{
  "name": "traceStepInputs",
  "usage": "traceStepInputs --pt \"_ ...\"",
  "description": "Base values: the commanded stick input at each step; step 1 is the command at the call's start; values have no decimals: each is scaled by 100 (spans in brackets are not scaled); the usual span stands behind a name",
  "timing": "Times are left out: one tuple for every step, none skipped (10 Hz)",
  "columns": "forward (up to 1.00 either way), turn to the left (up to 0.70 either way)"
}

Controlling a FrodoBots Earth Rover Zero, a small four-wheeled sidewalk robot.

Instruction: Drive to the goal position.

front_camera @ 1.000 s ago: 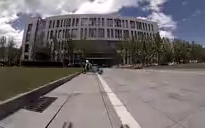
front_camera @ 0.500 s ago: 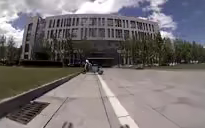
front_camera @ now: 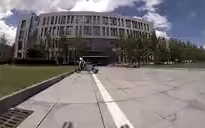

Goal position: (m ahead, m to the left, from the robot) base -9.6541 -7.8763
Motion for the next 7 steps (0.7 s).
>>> traceStepInputs --pt "70 0" --pt "70 0" --pt "70 0" --pt "70 0" --pt "70 0" --pt "70 0" --pt "70 0"
